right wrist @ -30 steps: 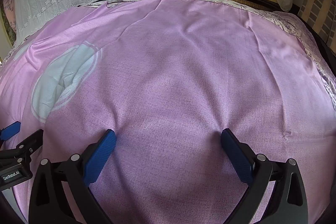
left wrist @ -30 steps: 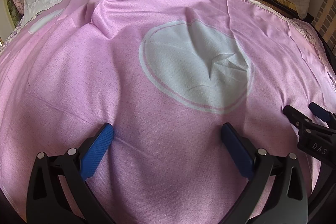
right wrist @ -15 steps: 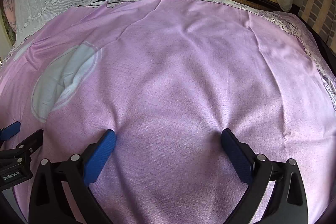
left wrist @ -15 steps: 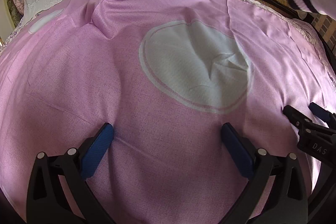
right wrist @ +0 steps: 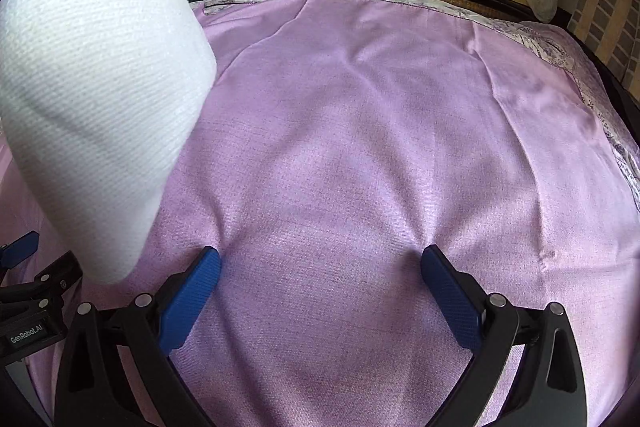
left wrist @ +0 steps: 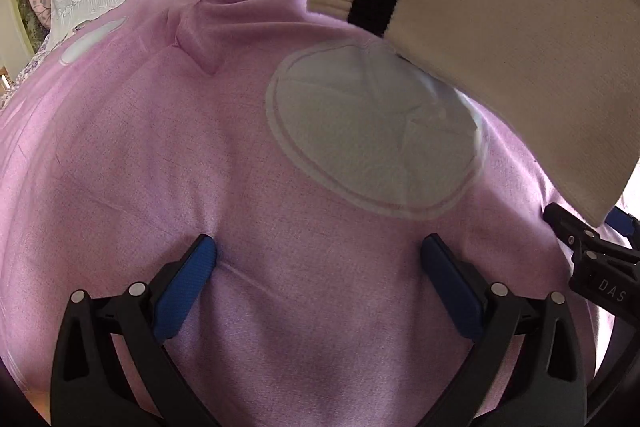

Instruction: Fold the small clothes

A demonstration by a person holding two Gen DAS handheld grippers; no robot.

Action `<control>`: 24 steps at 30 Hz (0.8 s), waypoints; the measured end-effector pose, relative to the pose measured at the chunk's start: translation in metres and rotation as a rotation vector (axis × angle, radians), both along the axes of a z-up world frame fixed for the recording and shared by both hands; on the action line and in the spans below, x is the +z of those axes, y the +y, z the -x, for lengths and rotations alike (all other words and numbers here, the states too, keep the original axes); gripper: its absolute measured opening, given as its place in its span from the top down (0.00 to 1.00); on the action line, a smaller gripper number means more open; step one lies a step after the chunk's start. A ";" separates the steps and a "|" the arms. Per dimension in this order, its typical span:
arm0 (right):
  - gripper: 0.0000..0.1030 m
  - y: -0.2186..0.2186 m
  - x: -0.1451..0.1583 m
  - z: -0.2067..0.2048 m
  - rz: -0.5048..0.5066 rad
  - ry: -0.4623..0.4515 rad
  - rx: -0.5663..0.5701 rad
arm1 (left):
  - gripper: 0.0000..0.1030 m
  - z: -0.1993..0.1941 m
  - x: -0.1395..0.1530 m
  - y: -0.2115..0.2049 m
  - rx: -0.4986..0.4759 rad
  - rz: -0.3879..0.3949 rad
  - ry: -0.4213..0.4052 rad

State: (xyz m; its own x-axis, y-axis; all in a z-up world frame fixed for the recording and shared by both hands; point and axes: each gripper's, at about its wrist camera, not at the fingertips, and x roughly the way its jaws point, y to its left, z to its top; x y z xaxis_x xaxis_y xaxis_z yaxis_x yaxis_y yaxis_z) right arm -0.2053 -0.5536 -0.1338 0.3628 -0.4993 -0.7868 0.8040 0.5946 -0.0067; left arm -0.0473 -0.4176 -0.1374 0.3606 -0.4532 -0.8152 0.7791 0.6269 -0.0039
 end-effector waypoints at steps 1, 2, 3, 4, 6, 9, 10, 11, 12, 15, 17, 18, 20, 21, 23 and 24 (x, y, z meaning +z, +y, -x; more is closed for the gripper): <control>0.03 0.000 0.000 0.000 0.000 0.000 0.000 | 0.04 0.000 0.000 0.000 0.000 0.001 0.001; 0.03 0.000 0.000 0.000 0.000 0.000 0.000 | 0.04 -0.001 0.000 0.002 0.000 0.007 0.009; 0.03 0.000 0.000 0.000 0.000 0.000 0.000 | 0.04 -0.002 0.000 0.003 0.000 0.017 0.022; 0.03 0.000 0.000 0.000 0.000 0.000 0.000 | 0.04 -0.003 0.000 0.005 0.001 0.025 0.030; 0.03 0.000 0.000 0.000 0.000 0.000 0.000 | 0.04 -0.002 0.000 0.005 0.001 0.022 0.029; 0.03 -0.001 0.000 0.000 0.000 0.000 0.000 | 0.04 0.000 0.000 0.005 0.001 0.012 0.023; 0.03 0.000 0.000 0.000 0.000 0.000 0.000 | 0.04 0.001 0.001 0.005 0.001 0.013 0.020; 0.03 0.000 0.000 0.000 0.000 0.000 0.000 | 0.04 0.002 0.000 0.006 0.002 0.012 0.017; 0.03 -0.001 0.000 0.000 0.000 0.000 0.000 | 0.04 0.003 0.000 0.007 0.002 0.013 0.017; 0.03 0.000 0.000 0.000 -0.001 0.000 0.000 | 0.04 0.002 -0.001 0.008 0.003 0.014 0.015; 0.03 0.000 0.000 0.000 -0.002 -0.001 0.000 | 0.04 0.006 -0.001 0.010 0.004 0.015 0.016; 0.03 0.000 0.000 0.000 -0.001 -0.001 0.000 | 0.04 0.005 -0.001 0.010 0.005 0.016 0.017; 0.03 0.001 0.001 -0.001 -0.001 -0.001 0.000 | 0.04 0.006 -0.001 0.010 0.005 0.018 0.017; 0.03 0.001 0.001 0.000 -0.002 -0.001 0.000 | 0.04 0.005 -0.001 0.011 0.006 0.024 0.022; 0.03 0.001 0.001 0.000 -0.001 0.000 0.000 | 0.04 0.003 -0.001 0.012 0.007 0.027 0.026; 0.03 0.001 0.001 0.000 -0.001 -0.001 0.000 | 0.04 0.003 0.000 0.011 0.007 0.026 0.025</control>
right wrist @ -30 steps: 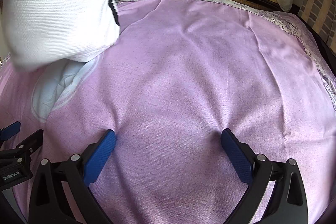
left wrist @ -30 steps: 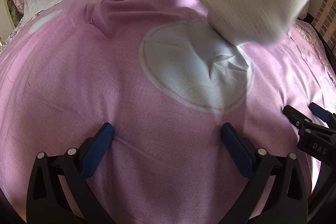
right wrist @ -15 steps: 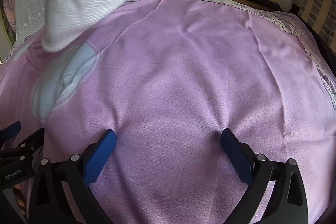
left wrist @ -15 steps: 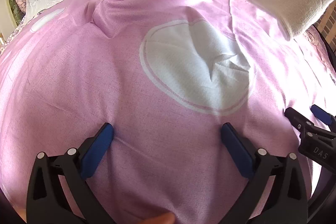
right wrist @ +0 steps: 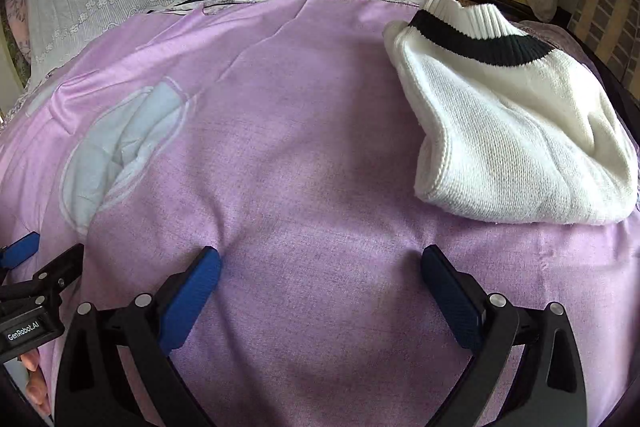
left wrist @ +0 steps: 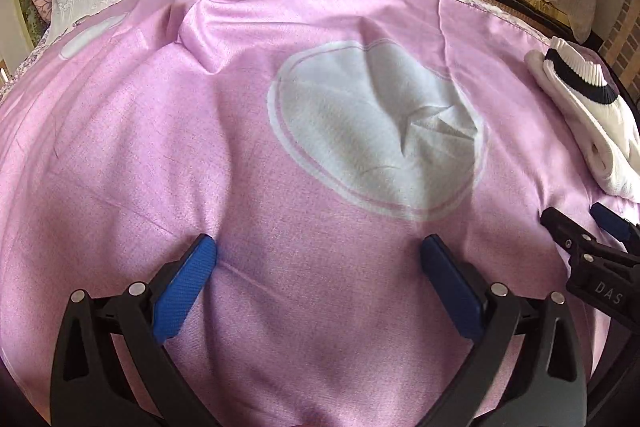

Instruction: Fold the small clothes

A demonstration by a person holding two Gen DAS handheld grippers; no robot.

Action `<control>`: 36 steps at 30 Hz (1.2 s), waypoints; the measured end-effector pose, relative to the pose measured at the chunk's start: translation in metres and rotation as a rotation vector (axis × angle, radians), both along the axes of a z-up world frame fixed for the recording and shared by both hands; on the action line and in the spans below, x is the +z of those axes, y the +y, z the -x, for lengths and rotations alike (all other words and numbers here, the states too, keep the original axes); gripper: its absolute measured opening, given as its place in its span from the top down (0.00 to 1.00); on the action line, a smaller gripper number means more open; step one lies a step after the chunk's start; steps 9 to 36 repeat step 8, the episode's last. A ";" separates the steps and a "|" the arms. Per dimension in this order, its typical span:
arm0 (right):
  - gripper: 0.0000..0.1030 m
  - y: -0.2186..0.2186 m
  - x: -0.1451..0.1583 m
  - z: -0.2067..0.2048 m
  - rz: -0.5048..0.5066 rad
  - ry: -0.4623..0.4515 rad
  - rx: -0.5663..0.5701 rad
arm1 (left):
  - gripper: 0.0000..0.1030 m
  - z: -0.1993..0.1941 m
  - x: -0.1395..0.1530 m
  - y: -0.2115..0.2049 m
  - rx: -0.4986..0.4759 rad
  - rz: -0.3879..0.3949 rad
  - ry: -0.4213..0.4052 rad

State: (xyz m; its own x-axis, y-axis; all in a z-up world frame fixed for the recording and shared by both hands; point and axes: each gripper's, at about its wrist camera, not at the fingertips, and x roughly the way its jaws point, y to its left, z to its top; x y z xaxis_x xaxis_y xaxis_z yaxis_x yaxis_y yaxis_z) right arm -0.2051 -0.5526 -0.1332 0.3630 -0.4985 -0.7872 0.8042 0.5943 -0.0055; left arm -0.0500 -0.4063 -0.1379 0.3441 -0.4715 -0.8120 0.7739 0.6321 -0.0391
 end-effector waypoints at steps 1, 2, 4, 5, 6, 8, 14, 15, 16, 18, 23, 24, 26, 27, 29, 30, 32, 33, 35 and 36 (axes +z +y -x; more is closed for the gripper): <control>0.03 0.000 0.000 0.000 0.000 0.000 0.000 | 0.04 0.000 -0.001 0.000 0.000 -0.002 -0.001; 0.03 0.001 0.000 0.000 0.000 0.000 0.000 | 0.04 0.001 -0.001 0.000 -0.001 -0.005 -0.004; 0.03 0.000 0.000 0.000 0.000 0.000 0.000 | 0.04 -0.001 -0.001 -0.001 -0.001 -0.004 -0.003; 0.03 0.000 0.000 0.000 0.000 0.000 0.000 | 0.04 -0.002 -0.001 -0.002 -0.001 -0.004 -0.002; 0.03 0.000 0.000 0.000 0.000 0.000 0.000 | 0.04 -0.002 -0.001 -0.002 -0.001 -0.005 -0.003; 0.03 0.000 0.000 0.000 0.000 0.000 0.000 | 0.04 -0.002 -0.001 -0.002 -0.001 -0.005 -0.003; 0.03 0.000 0.000 0.000 0.000 0.000 0.000 | 0.04 -0.002 -0.001 -0.002 -0.001 -0.005 -0.003; 0.03 0.000 0.000 0.000 0.000 0.000 0.000 | 0.04 -0.002 -0.001 -0.002 -0.001 -0.005 -0.003; 0.03 0.000 0.000 0.000 0.000 0.000 0.000 | 0.04 -0.002 -0.001 -0.002 -0.001 -0.005 -0.003; 0.03 0.000 0.000 0.000 0.000 0.000 0.000 | 0.04 -0.002 -0.001 -0.002 -0.001 -0.005 -0.003; 0.03 0.000 0.000 0.000 0.000 0.000 0.000 | 0.04 -0.002 -0.001 -0.002 -0.001 -0.005 -0.003; 0.03 0.000 0.000 0.000 0.000 0.000 0.000 | 0.04 -0.002 -0.001 -0.002 -0.001 -0.005 -0.003; 0.03 0.000 0.000 0.000 0.000 0.000 0.000 | 0.04 -0.002 -0.001 -0.002 -0.001 -0.005 -0.003; 0.03 0.000 0.000 0.000 0.000 0.000 0.000 | 0.04 -0.002 -0.001 -0.002 -0.001 -0.005 -0.003; 0.03 0.000 0.000 0.000 0.000 0.000 0.000 | 0.04 -0.002 -0.001 -0.002 -0.001 -0.005 -0.003; 0.03 0.000 0.000 0.000 0.000 0.000 0.000 | 0.04 -0.002 -0.001 -0.002 -0.001 -0.005 -0.003; 0.03 0.000 0.000 0.000 0.000 0.000 0.000 | 0.04 -0.002 -0.001 -0.002 -0.001 -0.005 -0.003; 0.03 0.000 0.000 0.000 0.000 0.000 0.000 | 0.04 -0.002 -0.001 -0.002 -0.001 -0.005 -0.003; 0.03 0.000 0.000 0.000 0.000 0.000 0.000 | 0.04 -0.002 -0.001 -0.002 -0.001 -0.005 -0.003; 0.03 0.000 0.000 0.000 0.000 0.000 0.000 | 0.04 -0.002 -0.001 -0.002 -0.001 -0.005 -0.003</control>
